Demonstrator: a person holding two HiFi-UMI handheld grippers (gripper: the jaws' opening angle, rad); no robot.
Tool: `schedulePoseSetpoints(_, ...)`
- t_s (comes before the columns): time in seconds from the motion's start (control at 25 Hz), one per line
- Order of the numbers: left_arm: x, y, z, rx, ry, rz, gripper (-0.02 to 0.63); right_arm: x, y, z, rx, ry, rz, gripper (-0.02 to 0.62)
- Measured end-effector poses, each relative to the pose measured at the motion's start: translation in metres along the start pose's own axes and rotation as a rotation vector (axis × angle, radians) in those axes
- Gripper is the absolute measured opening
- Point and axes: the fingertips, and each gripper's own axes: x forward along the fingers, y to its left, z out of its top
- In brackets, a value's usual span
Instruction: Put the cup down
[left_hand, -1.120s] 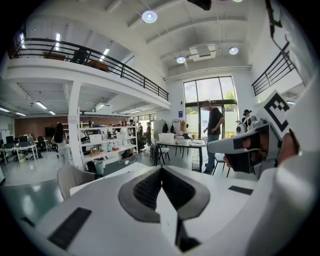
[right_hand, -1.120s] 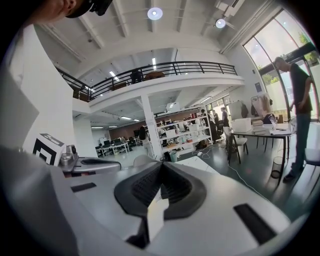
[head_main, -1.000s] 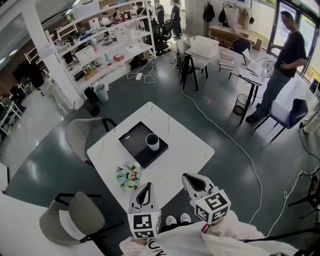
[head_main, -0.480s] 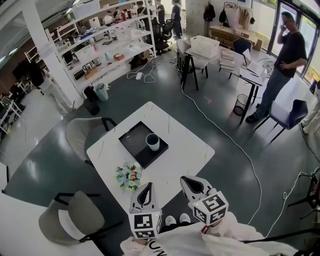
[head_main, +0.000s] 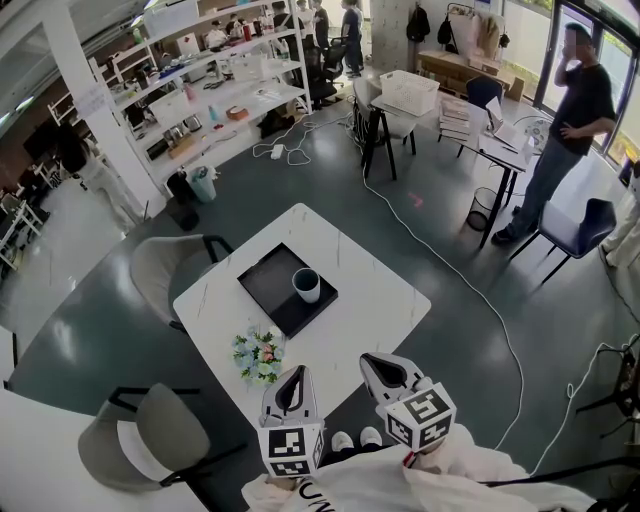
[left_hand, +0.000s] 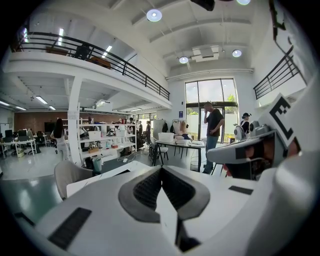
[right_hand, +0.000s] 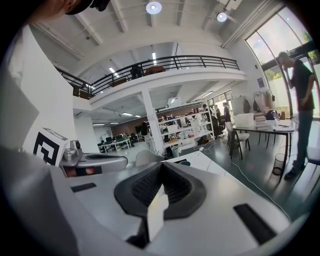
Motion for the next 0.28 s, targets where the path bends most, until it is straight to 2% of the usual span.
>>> schedulePoseSetpoints(0.28,0.007,0.010,-0.004,-0.006,0.005,0.000,0.008,0.012,-0.002,-0.002,0.003,0.007,-0.006,0.006)
